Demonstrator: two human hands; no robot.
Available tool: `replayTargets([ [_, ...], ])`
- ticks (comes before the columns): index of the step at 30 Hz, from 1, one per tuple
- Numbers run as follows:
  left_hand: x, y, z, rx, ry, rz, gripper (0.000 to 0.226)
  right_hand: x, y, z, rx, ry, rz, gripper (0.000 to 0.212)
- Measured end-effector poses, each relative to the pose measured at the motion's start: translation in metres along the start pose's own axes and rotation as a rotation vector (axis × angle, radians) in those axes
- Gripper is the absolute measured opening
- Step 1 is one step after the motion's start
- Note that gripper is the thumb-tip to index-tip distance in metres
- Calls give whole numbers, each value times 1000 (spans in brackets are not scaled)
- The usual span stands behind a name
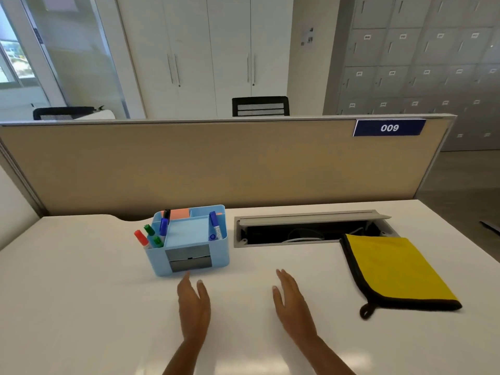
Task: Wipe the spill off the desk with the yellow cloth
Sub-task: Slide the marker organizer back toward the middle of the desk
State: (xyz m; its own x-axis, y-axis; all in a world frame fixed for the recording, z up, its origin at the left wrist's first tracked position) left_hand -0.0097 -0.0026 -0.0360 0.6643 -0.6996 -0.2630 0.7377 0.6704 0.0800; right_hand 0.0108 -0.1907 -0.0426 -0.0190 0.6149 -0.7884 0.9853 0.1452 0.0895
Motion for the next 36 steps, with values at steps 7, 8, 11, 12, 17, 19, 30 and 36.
replayTargets([
  [7,-52,79,13,-183,-39,198,47,24,65,-80,107,115,-184,50],
  [8,-56,88,15,-214,-46,207,47,25,74,-89,126,134,-181,50],
  [11,-63,109,18,-278,-77,201,45,22,97,-107,197,173,-175,47],
  [12,-65,114,18,-297,-91,188,43,22,104,-112,220,180,-177,46],
  [17,-63,125,22,-305,-159,160,35,26,127,-126,263,222,-237,47],
  [19,-62,126,23,-298,-147,170,34,31,131,-127,248,210,-243,37],
  [30,-58,117,36,-278,-136,325,28,33,127,-114,295,228,-88,36],
  [36,-55,97,41,-196,-181,312,24,19,103,-93,267,306,-37,18],
])
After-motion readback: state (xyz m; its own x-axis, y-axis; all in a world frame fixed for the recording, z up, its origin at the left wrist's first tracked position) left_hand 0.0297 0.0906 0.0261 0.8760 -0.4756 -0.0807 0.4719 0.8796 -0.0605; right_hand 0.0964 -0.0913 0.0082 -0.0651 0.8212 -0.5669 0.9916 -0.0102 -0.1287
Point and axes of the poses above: each hand's wrist, its own y-axis towards the middle knuckle, its own x-axis out of the palm, z = x × y, the point moved 1 cm from there along y, towards the middle knuckle, and after that the axes turned 11 degrees about -y, right-handed, at the moved point
